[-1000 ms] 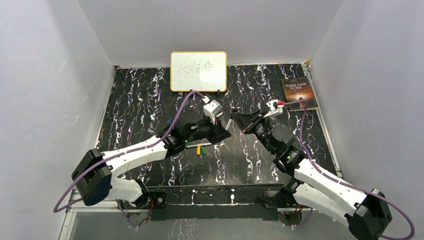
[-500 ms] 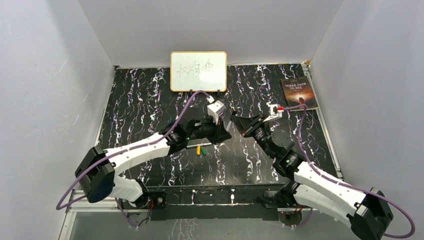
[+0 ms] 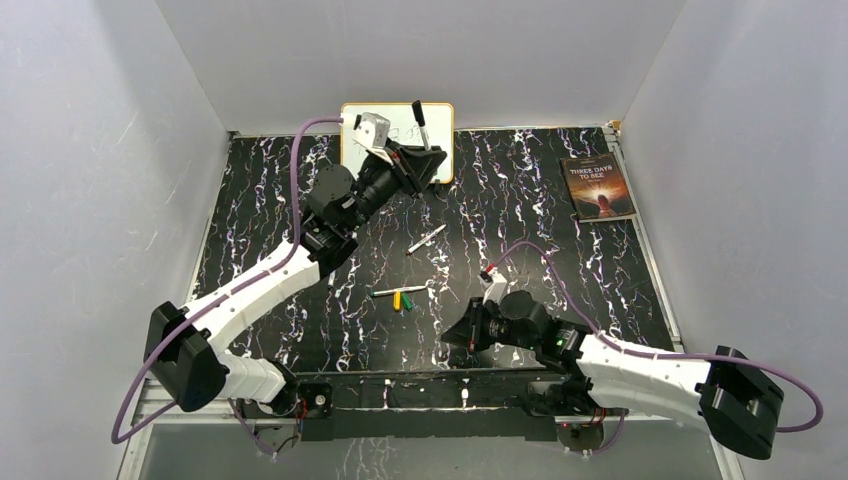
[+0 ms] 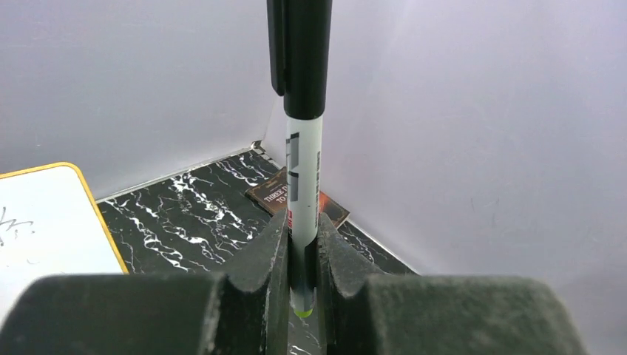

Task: Insert the pens into the pen caps

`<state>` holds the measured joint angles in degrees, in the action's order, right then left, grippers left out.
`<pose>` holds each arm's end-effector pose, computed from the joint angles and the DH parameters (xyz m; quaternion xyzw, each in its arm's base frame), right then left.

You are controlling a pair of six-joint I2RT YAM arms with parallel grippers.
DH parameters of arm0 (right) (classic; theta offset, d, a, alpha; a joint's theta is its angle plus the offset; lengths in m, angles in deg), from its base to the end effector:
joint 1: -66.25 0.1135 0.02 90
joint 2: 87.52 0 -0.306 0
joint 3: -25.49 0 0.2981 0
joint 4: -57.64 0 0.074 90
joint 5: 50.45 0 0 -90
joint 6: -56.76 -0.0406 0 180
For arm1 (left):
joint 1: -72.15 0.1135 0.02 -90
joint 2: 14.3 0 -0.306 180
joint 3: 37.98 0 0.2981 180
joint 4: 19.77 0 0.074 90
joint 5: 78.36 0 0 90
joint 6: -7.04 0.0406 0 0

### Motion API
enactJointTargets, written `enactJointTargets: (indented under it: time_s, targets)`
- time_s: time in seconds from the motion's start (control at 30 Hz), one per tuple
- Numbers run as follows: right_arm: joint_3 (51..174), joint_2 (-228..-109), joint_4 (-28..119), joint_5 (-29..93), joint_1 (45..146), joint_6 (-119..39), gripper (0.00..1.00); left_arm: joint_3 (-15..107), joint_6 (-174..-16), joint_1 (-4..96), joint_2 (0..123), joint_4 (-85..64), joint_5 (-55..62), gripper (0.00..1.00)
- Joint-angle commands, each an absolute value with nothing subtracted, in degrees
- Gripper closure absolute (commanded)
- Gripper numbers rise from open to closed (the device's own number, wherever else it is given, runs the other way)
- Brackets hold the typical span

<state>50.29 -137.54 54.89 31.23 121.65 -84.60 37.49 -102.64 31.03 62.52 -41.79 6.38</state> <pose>0.1053 0.1630 0.1674 -0.0675 0.8529 0.4496 0.2566 0.2652 -0.2365 0.4448 0.1428 0.5512 -0.4383 0.6955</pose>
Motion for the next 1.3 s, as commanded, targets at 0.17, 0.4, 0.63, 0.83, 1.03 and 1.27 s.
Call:
enactJointTargets:
  time_s: [0.17,0.4,0.63,0.83,1.03,1.27]
  targets:
    - [54.0,-133.0,53.5,33.4,121.9,-84.1,1.0,31.7,-101.6,30.6,58.9,-43.2,1.9,1.0]
    - [57.4,-127.8,47.5,41.7,121.9,-81.5,1.0,29.3,-98.0,30.7,56.3,-21.3,7.6,1.0]
    - [61.0,-126.8,42.9,44.6,121.9,-78.6,1.0,27.8,-96.0,32.1,56.9,1.7,14.4,1.0]
    - [60.0,-126.2,43.0,43.5,121.9,-79.4,1.0,30.9,-97.1,37.5,63.7,15.2,16.6,1.0]
    - [59.3,-124.4,42.8,43.4,121.8,-79.8,1.0,29.5,-97.4,46.3,65.6,17.4,12.0,1.0]
    - [58.2,-123.1,42.4,43.2,121.8,-80.3,1.0,31.2,-93.9,49.5,73.1,22.6,10.6,1.0]
